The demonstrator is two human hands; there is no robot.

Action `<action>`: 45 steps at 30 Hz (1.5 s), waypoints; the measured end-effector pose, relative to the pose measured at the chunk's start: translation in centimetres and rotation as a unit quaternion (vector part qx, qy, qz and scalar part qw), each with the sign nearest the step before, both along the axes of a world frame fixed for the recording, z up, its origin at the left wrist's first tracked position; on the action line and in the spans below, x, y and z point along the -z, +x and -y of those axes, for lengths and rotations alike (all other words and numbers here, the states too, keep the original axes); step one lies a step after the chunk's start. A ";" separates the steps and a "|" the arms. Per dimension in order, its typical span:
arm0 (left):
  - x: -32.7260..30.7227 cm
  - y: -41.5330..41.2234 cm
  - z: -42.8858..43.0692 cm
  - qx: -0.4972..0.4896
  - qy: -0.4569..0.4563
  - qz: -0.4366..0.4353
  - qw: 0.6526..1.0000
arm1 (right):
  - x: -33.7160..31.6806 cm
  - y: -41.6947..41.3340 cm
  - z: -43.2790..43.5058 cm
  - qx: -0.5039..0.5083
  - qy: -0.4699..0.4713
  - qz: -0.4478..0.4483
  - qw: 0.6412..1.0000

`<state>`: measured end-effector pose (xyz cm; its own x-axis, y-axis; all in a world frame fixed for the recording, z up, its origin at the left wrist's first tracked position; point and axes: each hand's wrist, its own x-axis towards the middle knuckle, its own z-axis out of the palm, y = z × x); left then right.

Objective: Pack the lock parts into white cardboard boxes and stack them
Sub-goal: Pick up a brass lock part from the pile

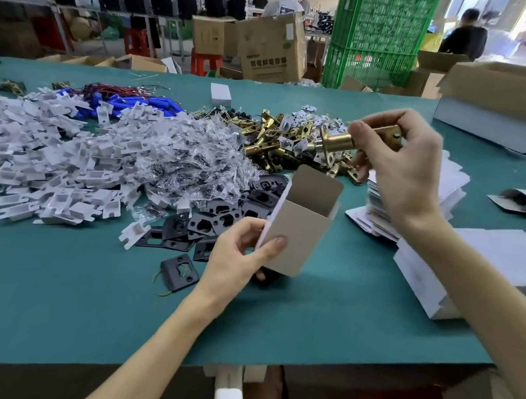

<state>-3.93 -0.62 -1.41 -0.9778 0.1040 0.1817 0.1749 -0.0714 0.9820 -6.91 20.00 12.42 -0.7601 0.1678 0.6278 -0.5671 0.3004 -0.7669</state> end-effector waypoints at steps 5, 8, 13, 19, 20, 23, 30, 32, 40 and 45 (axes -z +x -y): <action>0.0 0.0 0.0 0.005 0.010 0.006 1.000 | -1.5 1.2 0.4 -0.038 0.074 -0.001 0.997; -0.1 0.0 0.1 0.017 0.018 0.001 1.000 | -1.1 1.4 1.0 -0.036 0.138 0.034 0.989; -0.1 0.0 0.2 0.034 0.010 -0.007 0.999 | -0.5 1.3 1.4 -0.022 0.188 0.061 0.980; -0.1 0.2 0.1 0.042 -0.009 -0.020 0.999 | 0.2 2.4 1.6 0.022 0.280 0.042 0.959; -0.1 0.3 0.0 0.042 -0.013 -0.023 0.999 | 0.3 2.5 1.7 0.028 0.303 0.026 0.952; 0.0 0.3 -0.1 0.053 -0.020 -0.026 0.998 | 0.4 2.9 2.3 0.009 0.333 0.017 0.943; 0.1 0.3 -0.3 0.083 -0.057 -0.037 0.994 | -0.1 3.5 1.8 -0.024 0.369 0.062 0.927; 0.0 0.3 -0.2 0.080 -0.064 -0.037 0.994 | 0.3 3.5 1.8 -0.039 0.378 0.090 0.920; 0.2 0.1 0.0 0.036 -0.103 -0.042 0.993 | 1.8 3.4 2.8 -0.059 0.401 0.111 0.907; 0.2 0.1 0.1 0.022 -0.093 -0.037 0.995 | 2.3 3.8 2.5 -0.019 0.399 -0.008 0.917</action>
